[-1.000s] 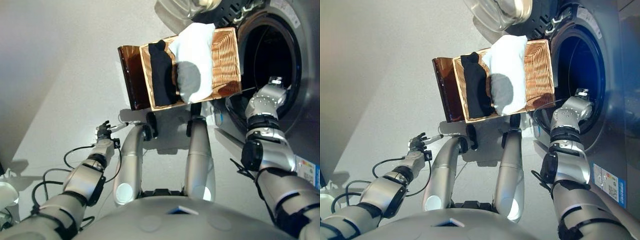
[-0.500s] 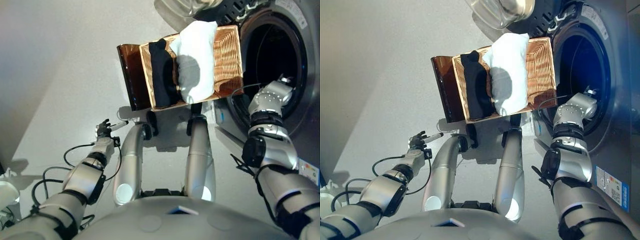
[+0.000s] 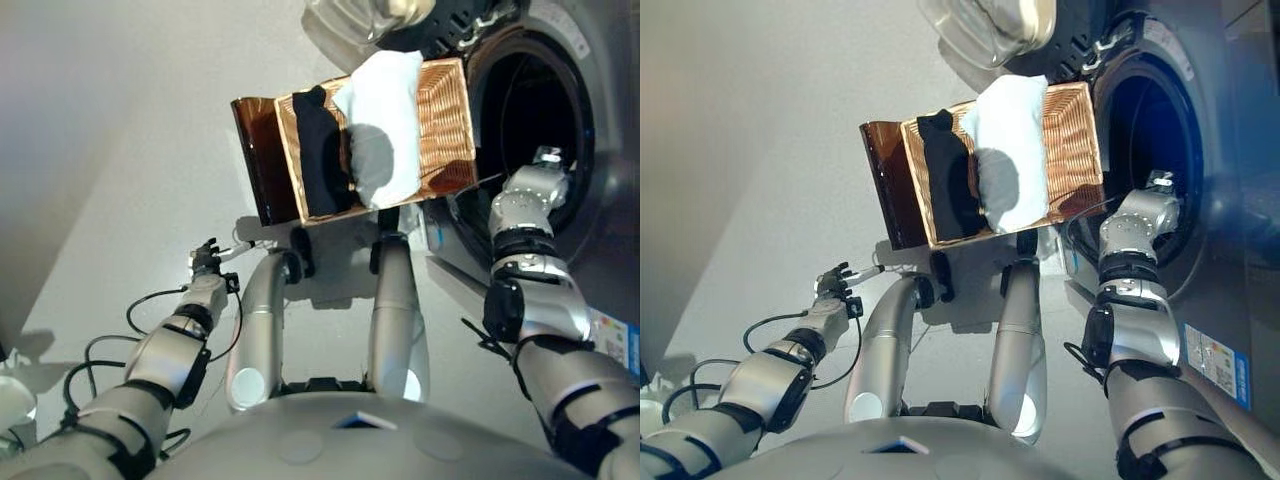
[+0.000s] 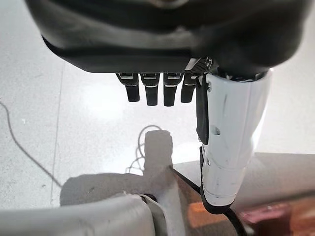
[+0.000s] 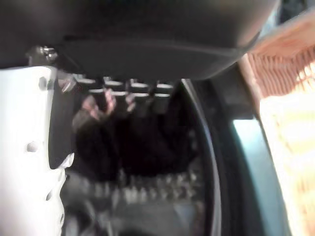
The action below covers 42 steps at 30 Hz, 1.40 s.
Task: Pick up the clothes and place them into the washing machine
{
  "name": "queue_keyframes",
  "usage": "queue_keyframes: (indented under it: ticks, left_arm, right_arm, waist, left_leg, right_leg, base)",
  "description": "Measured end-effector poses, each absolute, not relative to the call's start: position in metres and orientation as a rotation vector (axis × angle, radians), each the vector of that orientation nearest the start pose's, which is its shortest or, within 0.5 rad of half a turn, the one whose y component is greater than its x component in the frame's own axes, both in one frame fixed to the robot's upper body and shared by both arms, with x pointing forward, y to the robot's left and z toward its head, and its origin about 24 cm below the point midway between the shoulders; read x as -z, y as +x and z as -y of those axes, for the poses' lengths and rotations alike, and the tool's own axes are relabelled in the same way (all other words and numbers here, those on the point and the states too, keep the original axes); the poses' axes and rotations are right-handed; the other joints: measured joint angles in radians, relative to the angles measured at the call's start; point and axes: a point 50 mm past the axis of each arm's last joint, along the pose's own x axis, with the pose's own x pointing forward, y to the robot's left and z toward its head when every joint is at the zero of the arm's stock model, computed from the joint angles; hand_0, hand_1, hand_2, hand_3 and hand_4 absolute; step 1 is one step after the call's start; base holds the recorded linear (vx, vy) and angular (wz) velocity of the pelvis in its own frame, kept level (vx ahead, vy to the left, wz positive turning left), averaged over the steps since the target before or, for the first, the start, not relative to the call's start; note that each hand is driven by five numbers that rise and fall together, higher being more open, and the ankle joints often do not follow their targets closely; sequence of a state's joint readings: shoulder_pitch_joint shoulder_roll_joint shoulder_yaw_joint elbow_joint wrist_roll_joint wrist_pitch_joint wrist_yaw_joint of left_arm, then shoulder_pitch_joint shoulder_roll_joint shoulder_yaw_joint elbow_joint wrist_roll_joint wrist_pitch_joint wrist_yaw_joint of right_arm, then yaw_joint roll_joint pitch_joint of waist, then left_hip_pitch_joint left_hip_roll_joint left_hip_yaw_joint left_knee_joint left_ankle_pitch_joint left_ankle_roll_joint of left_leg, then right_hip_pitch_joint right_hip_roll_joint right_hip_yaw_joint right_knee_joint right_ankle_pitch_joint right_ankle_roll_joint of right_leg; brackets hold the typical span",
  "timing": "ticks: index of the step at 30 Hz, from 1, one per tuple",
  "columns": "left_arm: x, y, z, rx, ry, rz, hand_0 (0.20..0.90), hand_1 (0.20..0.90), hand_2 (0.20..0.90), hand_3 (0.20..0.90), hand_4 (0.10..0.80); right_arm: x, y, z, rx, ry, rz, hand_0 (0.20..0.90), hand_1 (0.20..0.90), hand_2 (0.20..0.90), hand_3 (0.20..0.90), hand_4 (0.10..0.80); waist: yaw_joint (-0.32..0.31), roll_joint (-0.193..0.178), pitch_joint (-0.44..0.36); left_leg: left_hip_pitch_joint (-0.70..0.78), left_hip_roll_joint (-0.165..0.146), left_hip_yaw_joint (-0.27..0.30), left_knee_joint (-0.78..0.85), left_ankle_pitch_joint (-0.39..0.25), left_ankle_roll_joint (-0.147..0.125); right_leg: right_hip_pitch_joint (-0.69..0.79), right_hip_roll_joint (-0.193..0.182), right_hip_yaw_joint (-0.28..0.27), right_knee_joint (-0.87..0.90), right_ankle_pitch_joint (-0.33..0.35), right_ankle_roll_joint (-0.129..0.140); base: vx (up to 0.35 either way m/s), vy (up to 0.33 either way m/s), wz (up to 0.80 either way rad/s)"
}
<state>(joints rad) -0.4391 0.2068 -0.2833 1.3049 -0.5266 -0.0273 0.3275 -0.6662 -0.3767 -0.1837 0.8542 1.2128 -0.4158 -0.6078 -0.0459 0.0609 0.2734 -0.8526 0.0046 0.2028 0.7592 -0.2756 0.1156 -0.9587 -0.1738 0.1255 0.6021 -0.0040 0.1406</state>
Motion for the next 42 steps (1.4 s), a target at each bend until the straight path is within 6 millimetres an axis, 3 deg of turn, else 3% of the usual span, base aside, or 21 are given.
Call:
queue_keyframes:
  ticks: [5,10,19,23,25,29,32,35,42]
  left_arm:
    - [0.102,0.241,-0.214,-0.418,0.093,-0.850,0.900,0.900,0.900,0.900,0.800]
    - [0.102,0.241,-0.213,-0.419,0.092,-0.848,0.900,0.900,0.900,0.900,0.800]
    - [0.107,0.232,-0.214,-0.414,0.115,-0.866,0.900,0.900,0.900,0.900,0.800]
    - [0.111,0.224,-0.217,-0.418,0.116,-0.872,0.900,0.900,0.900,0.900,0.800]
    - [0.119,0.206,-0.220,-0.397,0.085,-0.836,0.900,0.900,0.900,0.900,0.800]
    - [0.150,0.126,-0.239,-0.466,0.143,-1.080,0.900,0.900,0.900,0.900,0.800]
    - [0.156,0.100,-0.246,-0.490,0.165,-1.162,0.900,0.900,0.900,0.900,0.800]
    - [0.156,0.098,-0.247,-0.481,0.180,-1.162,0.900,0.900,0.900,0.900,0.800]
    - [0.149,0.128,-0.242,-0.440,0.196,-1.063,0.900,0.900,0.900,0.900,0.800]
  right_arm:
    - [-0.059,0.327,0.299,0.974,0.884,0.009,0.900,0.900,0.900,0.900,0.800]
    - [-0.026,0.316,0.292,0.899,0.624,-0.174,0.900,0.900,0.900,0.900,0.800]
    - [0.015,0.299,0.264,0.739,0.338,-0.371,0.900,0.900,0.900,0.900,0.800]
    - [0.024,0.295,0.253,0.656,0.200,-0.414,0.900,0.900,0.900,0.900,0.800]
    - [0.030,0.286,0.255,0.643,0.172,-0.422,0.900,0.900,0.900,0.900,0.800]
    - [0.040,0.273,0.251,0.595,0.075,-0.435,0.900,0.900,0.900,0.900,0.800]
    - [0.040,0.274,0.246,0.548,0.032,-0.432,0.900,0.900,0.900,0.900,0.800]
    - [0.037,0.280,0.236,0.508,0.002,-0.403,0.900,0.900,0.900,0.900,0.800]
    - [0.042,0.280,0.213,0.365,-0.197,-0.398,0.900,0.900,0.900,0.900,0.800]
  waist:
    - [0.001,-0.013,-0.006]
    - [0.000,-0.020,-0.006]
    - [-0.002,-0.049,-0.013]
    - [0.003,-0.067,-0.021]
    - [0.011,-0.066,-0.021]
    - [0.038,-0.067,-0.017]
    - [0.067,-0.070,-0.010]
    - [0.076,-0.075,0.003]
    - [0.081,-0.080,0.039]
  left_leg:
    - [0.058,-0.006,0.006,-0.087,0.029,0.003]
    - [0.154,-0.016,-0.001,-0.169,0.046,-0.007]
    - [0.289,-0.019,-0.006,-0.274,0.076,-0.021]
    - [0.317,-0.022,-0.002,-0.312,0.092,-0.020]
    - [0.328,-0.022,-0.009,-0.324,0.098,-0.022]
    - [0.358,-0.021,-0.028,-0.342,0.109,-0.029]
    - [0.358,-0.024,-0.037,-0.347,0.122,-0.032]
    - [0.358,-0.032,-0.043,-0.357,0.133,-0.038]
    - [0.360,-0.035,-0.058,-0.374,0.162,-0.030]
  right_leg:
    - [0.059,0.001,-0.004,-0.085,0.032,0.005]
    - [0.146,-0.001,-0.015,-0.142,0.042,0.002]
    - [0.277,-0.002,-0.045,-0.239,0.065,-0.005]
    - [0.312,-0.004,-0.052,-0.294,0.092,-0.005]
    - [0.328,-0.005,-0.059,-0.306,0.095,-0.004]
    - [0.360,-0.004,-0.078,-0.314,0.092,-0.012]
    - [0.362,-0.007,-0.087,-0.310,0.086,-0.023]
    - [0.362,-0.014,-0.090,-0.315,0.081,-0.016]
    - [0.391,-0.021,-0.111,-0.350,0.084,-0.013]
  base:
    - [0.032,0.017,-0.05]
    - [0.055,-0.001,-0.04]
    - [0.030,0.006,-0.03]
    - [0.013,-0.033,-0.05]
    - [-0.026,-0.045,0.04]
    - [-0.015,-0.027,0.11]
    - [-0.018,-0.014,0.11]
    - [-0.015,-0.010,0.10]
    - [-0.031,-0.010,0.09]
